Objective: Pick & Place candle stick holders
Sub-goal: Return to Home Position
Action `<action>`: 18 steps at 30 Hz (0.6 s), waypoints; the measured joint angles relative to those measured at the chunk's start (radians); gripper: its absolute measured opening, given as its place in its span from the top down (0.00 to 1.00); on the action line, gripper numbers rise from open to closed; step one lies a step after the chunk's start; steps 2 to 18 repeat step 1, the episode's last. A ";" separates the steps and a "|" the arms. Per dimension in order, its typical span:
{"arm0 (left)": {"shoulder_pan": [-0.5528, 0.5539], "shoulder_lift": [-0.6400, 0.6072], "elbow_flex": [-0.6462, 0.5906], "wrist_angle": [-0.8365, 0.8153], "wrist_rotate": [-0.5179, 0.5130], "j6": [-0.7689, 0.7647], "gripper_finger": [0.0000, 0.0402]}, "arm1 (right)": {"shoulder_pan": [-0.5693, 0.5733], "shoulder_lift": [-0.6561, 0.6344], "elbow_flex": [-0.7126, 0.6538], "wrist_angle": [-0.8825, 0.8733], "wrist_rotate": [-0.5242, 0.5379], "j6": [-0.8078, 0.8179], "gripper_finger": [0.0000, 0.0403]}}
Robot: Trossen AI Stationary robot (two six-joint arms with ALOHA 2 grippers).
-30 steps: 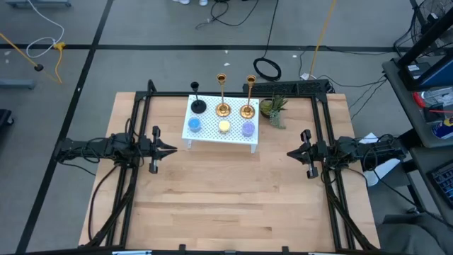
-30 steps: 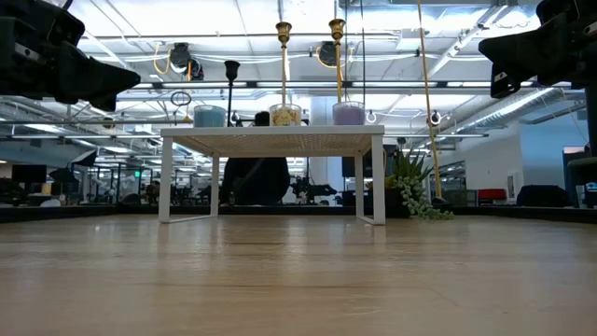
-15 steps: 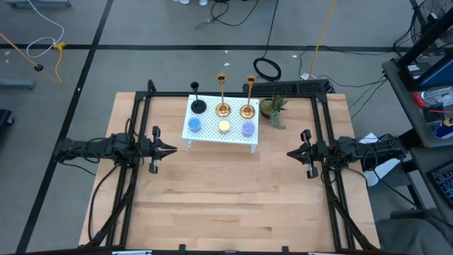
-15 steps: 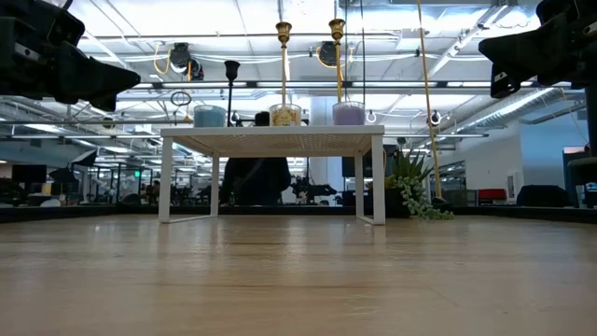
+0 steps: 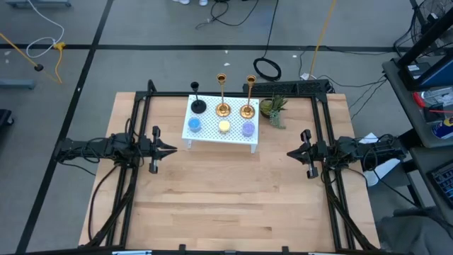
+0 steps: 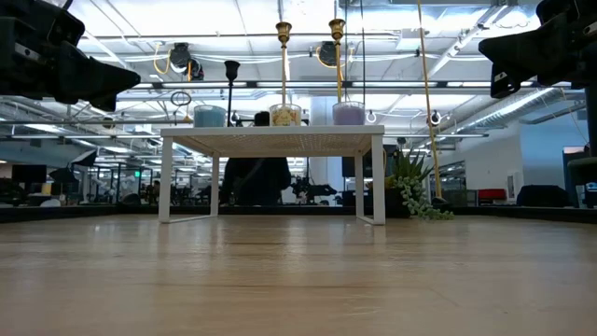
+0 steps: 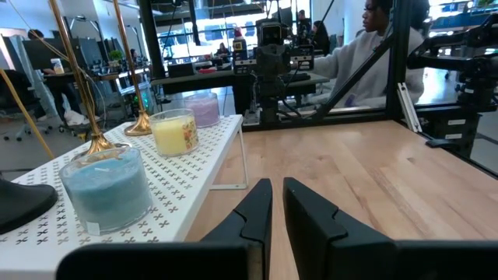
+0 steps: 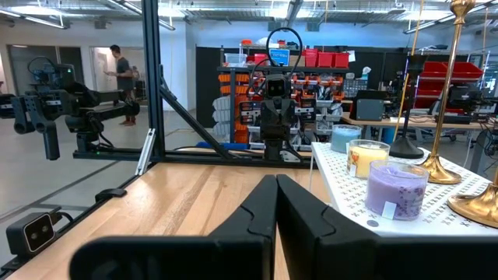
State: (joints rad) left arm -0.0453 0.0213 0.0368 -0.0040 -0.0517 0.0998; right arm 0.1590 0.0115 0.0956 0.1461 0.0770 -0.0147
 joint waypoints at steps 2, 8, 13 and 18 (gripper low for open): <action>0.000 0.000 0.000 0.000 0.000 0.000 0.90 | 0.000 0.000 0.000 0.000 0.000 0.000 0.99; 0.000 0.000 0.000 0.000 0.000 0.000 0.90 | 0.000 0.000 0.000 0.000 0.000 0.000 0.99; 0.000 0.000 0.000 0.000 0.000 0.000 0.90 | 0.000 0.000 0.000 0.000 0.000 0.000 0.99; 0.000 0.000 0.000 0.000 0.000 0.000 0.90 | 0.000 0.000 0.000 0.000 0.000 0.000 0.99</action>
